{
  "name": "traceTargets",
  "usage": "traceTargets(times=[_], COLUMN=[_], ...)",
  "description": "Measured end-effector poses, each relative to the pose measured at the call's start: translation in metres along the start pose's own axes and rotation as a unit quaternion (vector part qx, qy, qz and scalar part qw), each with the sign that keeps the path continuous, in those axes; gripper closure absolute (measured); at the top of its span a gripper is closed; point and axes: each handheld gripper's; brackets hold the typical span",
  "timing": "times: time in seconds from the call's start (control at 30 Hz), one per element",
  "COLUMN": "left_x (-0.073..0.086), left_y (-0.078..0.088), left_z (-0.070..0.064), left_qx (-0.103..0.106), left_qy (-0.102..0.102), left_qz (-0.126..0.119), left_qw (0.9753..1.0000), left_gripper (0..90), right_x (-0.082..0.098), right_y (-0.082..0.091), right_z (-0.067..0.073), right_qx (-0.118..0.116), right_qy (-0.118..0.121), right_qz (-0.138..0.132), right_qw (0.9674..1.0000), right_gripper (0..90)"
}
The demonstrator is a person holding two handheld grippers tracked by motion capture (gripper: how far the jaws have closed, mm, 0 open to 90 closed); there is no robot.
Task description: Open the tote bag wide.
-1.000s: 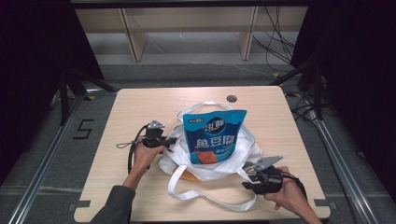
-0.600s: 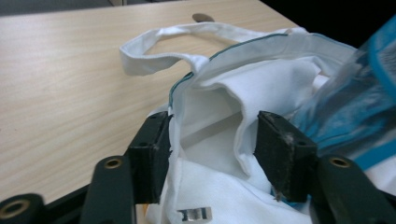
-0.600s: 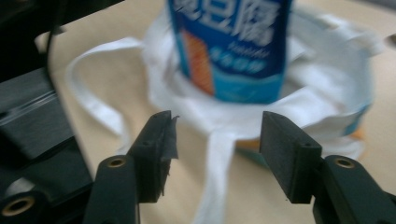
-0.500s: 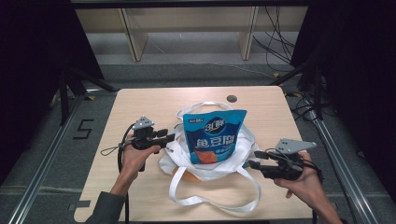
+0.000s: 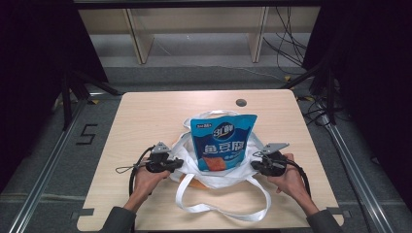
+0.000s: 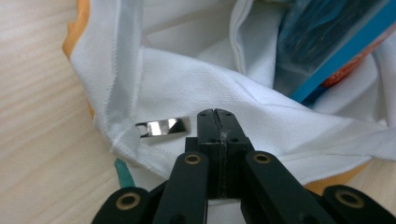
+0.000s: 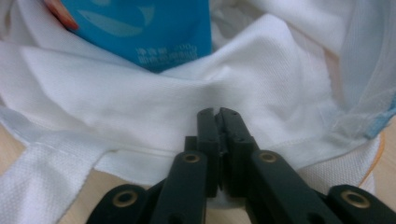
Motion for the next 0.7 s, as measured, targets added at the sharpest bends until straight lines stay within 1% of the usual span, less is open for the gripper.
traceTargets(times=[0.03, 0.07, 0.1, 0.13, 0.17, 0.2, 0.23, 0.27, 0.3, 0.33, 0.37, 0.4, 0.43, 0.47, 0.5, 0.53, 0.57, 0.6, 0.63, 0.67, 0.7], left_x=[0.002, 0.002, 0.003, 0.005, 0.005, 0.005, 0.004, 0.005, 0.005, 0.005, 0.005, 0.004, 0.004, 0.004, 0.003, 0.001, 0.0, -0.002, -0.003, -0.005, -0.007], left_y=[-0.001, -0.001, -0.002, -0.004, -0.004, -0.004, -0.004, -0.005, -0.005, -0.005, -0.005, -0.006, -0.008, -0.009, -0.012, -0.013, -0.014, -0.017, -0.018, -0.02, -0.022], left_z=[-0.002, -0.002, -0.004, -0.007, -0.007, -0.007, -0.007, -0.007, -0.007, -0.007, -0.007, -0.006, -0.006, -0.004, -0.003, -0.001, 0.002, 0.004, 0.006, 0.009, 0.012], left_qx=[-0.003, -0.003, -0.009, -0.02, -0.02, -0.017, -0.018, -0.021, -0.021, -0.023, -0.023, -0.023, -0.023, -0.023, -0.027, -0.03, -0.032, -0.033, -0.038, -0.04, -0.038], left_qy=[0.0, 0.0, -0.01, -0.032, -0.032, -0.029, -0.027, -0.023, -0.021, -0.023, -0.023, -0.03, -0.029, -0.028, -0.02, -0.02, -0.026, -0.02, -0.019, -0.023, -0.021], left_qz=[-0.005, -0.005, 0.001, 0.006, 0.006, 0.008, 0.008, -0.001, 0.002, 0.004, 0.004, 0.009, 0.007, 0.005, 0.003, 0.004, 0.005, 0.003, 0.003, 0.003, 0.006], left_qw=[1.0, 1.0, 0.9999, 0.9993, 0.9993, 0.9994, 0.9994, 0.9995, 0.9996, 0.9995, 0.9995, 0.9992, 0.9993, 0.9993, 0.9994, 0.9993, 0.9991, 0.9992, 0.9991, 0.999, 0.999], left_gripper=[89.4, 89.4, 89.4, 89.4, 89.4, 89.4, 89.4, 89.4, 89.3, 89.2, 89.2, 89.2, 89.2, 89.2, 89.2, 89.2, 89.2, 89.2, 89.2, 89.2, 89.1], right_x=[0.001, 0.005, 0.005, 0.008, 0.008, 0.007, 0.006, 0.006, 0.008, 0.008, 0.008, 0.008, 0.006, 0.006, 0.007, 0.006, 0.005, 0.003, 0.001, 0.002, 0.001], right_y=[0.0, -0.004, -0.004, -0.007, -0.007, -0.006, -0.004, -0.004, -0.007, -0.006, -0.006, -0.007, -0.007, -0.009, -0.011, -0.012, -0.012, -0.014, -0.014, -0.018, -0.02], right_z=[-0.002, 0.0, 0.0, 0.001, 0.001, 0.003, 0.004, 0.004, 0.004, 0.004, 0.004, 0.002, 0.0, 0.0, 0.0, -0.002, -0.003, -0.003, -0.006, -0.006, -0.008], right_qx=[-0.005, 0.0, 0.0, 0.008, 0.008, 0.013, 0.01, 0.01, 0.015, 0.011, 0.011, 0.012, 0.005, 0.01, 0.008, 0.011, 0.011, 0.012, 0.011, 0.016, 0.02], right_qy=[-0.002, -0.01, -0.01, 0.001, 0.001, 0.012, 0.006, 0.006, 0.013, 0.003, 0.003, 0.01, 0.0, -0.003, -0.009, 0.002, 0.001, -0.009, -0.004, -0.009, -0.006], right_qz=[0.014, -0.001, -0.001, -0.003, -0.003, 0.007, 0.017, 0.017, -0.002, 0.001, 0.001, 0.0, 0.005, -0.004, -0.014, -0.008, -0.006, -0.009, 0.0, -0.016, -0.019], right_qw=[0.9999, 1.0, 1.0, 1.0, 1.0, 0.9998, 0.9998, 0.9998, 0.9998, 0.9999, 0.9999, 0.9999, 1.0, 0.9999, 0.9998, 0.9999, 0.9999, 0.9999, 0.9999, 0.9997, 0.9996], right_gripper=[90.0, 90.0, 90.0, 90.0, 90.0, 90.0, 90.0, 90.0, 90.0, 90.0, 90.0, 90.0, 90.0, 90.0, 90.0, 90.0, 90.0, 90.0, 90.0, 90.0, 90.0])
Point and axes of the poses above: each handheld gripper's, and its own axes: y roughly backward along the jaws, x roughly out of its underside, z roughly to its left, and after that the axes turned 12 degrees about -z, right-handed
